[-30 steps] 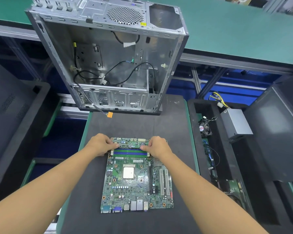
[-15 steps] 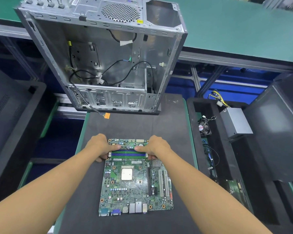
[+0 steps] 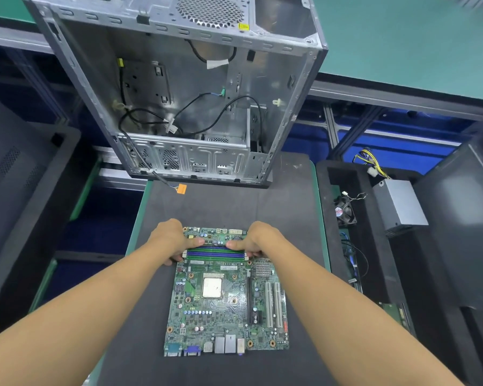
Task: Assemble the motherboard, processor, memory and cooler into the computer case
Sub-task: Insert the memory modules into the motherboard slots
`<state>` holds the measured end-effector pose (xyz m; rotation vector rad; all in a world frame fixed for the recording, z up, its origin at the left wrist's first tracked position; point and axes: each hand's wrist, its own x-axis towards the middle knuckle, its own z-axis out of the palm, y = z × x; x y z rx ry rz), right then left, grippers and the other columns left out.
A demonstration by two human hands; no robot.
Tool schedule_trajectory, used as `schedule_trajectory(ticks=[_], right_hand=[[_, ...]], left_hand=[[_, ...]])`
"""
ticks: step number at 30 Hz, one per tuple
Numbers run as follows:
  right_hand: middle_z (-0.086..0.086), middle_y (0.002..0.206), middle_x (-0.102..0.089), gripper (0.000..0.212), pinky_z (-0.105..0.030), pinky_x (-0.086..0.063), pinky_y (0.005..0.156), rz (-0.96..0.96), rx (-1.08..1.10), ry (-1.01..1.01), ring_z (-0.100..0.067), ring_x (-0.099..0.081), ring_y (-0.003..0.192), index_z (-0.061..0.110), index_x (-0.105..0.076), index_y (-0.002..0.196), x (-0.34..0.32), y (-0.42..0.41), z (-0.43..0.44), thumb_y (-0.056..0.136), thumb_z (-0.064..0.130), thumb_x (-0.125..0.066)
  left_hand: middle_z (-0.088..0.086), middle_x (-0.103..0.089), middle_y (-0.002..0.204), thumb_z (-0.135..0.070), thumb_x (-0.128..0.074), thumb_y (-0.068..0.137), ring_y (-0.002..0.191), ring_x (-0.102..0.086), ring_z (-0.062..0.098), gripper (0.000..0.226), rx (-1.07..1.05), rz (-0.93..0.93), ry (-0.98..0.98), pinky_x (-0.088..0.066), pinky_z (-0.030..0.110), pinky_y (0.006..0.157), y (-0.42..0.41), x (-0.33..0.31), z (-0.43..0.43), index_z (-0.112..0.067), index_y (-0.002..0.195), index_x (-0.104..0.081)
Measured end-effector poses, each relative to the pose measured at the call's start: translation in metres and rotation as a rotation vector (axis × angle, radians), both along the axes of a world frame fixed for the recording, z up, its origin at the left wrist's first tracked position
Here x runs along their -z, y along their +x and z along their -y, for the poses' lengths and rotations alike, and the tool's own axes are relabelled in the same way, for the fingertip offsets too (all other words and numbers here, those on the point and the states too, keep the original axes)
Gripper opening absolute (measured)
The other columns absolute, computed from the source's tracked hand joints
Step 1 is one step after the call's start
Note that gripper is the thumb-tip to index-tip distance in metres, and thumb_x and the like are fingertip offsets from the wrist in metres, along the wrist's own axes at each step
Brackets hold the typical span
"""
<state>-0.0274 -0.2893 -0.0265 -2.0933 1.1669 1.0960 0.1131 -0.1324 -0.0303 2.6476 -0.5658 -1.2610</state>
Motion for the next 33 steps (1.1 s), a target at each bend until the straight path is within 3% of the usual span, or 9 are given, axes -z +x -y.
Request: schedule_trajectory(ticks=[4,9,12,16,18,22,25,29,33], right_hand=[[-0.001,0.072,-0.064,0.071,-0.037,-0.054,0.087,0.002,0.009,-0.010,-0.025,-0.065,0.079,0.014,-0.064,0.065,0.000,0.000,-0.001,0.076,0.084,-0.057],[-0.004,0.097,-0.069,0.072,-0.038,-0.055,0.088,0.035,0.032,-0.076,-0.027,-0.069,0.099,0.011,-0.067,0.085,-0.001,-0.002,-0.006,0.076,0.082,-0.060],[-0.002,0.089,-0.069,0.067,-0.035,-0.054,0.079,0.045,0.023,-0.117,-0.026,-0.069,0.094,0.013,-0.064,0.072,-0.002,-0.001,-0.010,0.078,0.079,-0.061],[-0.002,0.087,-0.070,0.065,-0.034,-0.054,0.079,0.027,0.029,-0.143,-0.024,-0.070,0.090,0.015,-0.062,0.061,-0.007,0.002,-0.014,0.079,0.078,-0.062],[0.000,0.087,-0.072,0.065,-0.034,-0.056,0.084,0.020,0.045,-0.128,-0.023,-0.072,0.091,0.016,-0.063,0.062,-0.010,0.001,-0.015,0.079,0.078,-0.062],[0.006,0.056,-0.067,0.064,-0.033,-0.060,0.081,0.056,0.087,-0.072,-0.013,-0.066,0.061,0.011,-0.063,0.084,-0.014,-0.004,-0.015,0.081,0.075,-0.063],[0.001,0.060,-0.070,0.063,-0.029,-0.056,0.063,0.094,0.103,-0.042,-0.009,-0.056,0.040,0.008,-0.060,0.104,-0.013,-0.007,-0.013,0.085,0.069,-0.063],[-0.003,0.064,-0.073,0.054,-0.027,-0.049,0.050,0.113,0.150,-0.011,-0.009,-0.050,0.029,0.006,-0.054,0.082,-0.013,-0.011,-0.011,0.090,0.059,-0.065],[-0.001,0.049,-0.067,0.051,-0.026,-0.051,0.053,0.181,0.159,-0.099,-0.007,-0.054,0.029,0.008,-0.052,0.077,-0.007,-0.014,-0.015,0.091,0.055,-0.068]], left_hand=[[0.005,-0.066,0.049,-0.063,-0.073,0.071,0.033,-0.060,0.012,0.061,-0.003,0.002,0.023,-0.046,0.022,0.036,0.000,-0.001,0.002,-0.005,0.077,-0.054],[0.007,-0.067,0.060,-0.056,-0.072,0.079,0.050,-0.069,0.016,0.053,0.048,0.078,0.017,-0.055,0.026,0.050,-0.006,-0.001,0.006,-0.009,0.076,-0.049],[0.008,-0.065,0.066,-0.053,-0.071,0.080,0.053,-0.069,0.018,0.050,0.051,0.079,0.018,-0.052,0.024,0.050,-0.009,-0.004,0.008,-0.009,0.079,-0.048],[0.008,-0.062,0.067,-0.053,-0.071,0.081,0.064,-0.071,0.023,0.050,0.084,0.119,0.064,-0.058,0.033,0.066,-0.013,-0.010,0.013,-0.005,0.091,-0.058],[0.008,-0.064,0.064,-0.053,-0.073,0.079,0.057,-0.071,0.021,0.050,0.053,0.089,0.048,-0.055,0.028,0.054,-0.012,-0.011,0.010,-0.006,0.083,-0.055],[0.008,-0.066,0.061,-0.053,-0.074,0.079,0.046,-0.068,0.017,0.051,0.032,0.073,0.012,-0.044,0.019,0.040,-0.012,-0.015,0.005,-0.009,0.079,-0.049],[0.011,-0.069,0.059,-0.050,-0.074,0.080,0.045,-0.067,0.017,0.050,0.012,0.033,0.018,-0.050,0.023,0.042,-0.009,-0.021,0.007,-0.005,0.079,-0.051],[0.016,-0.072,0.066,-0.045,-0.075,0.081,0.059,-0.072,0.024,0.048,-0.069,-0.060,-0.001,-0.061,0.033,0.064,-0.004,-0.027,0.003,-0.001,0.076,-0.056],[0.014,-0.069,0.061,-0.037,-0.075,0.084,0.034,-0.059,0.017,0.043,-0.062,0.097,-0.022,-0.047,0.023,0.041,-0.016,-0.026,0.003,-0.005,0.067,-0.052]])
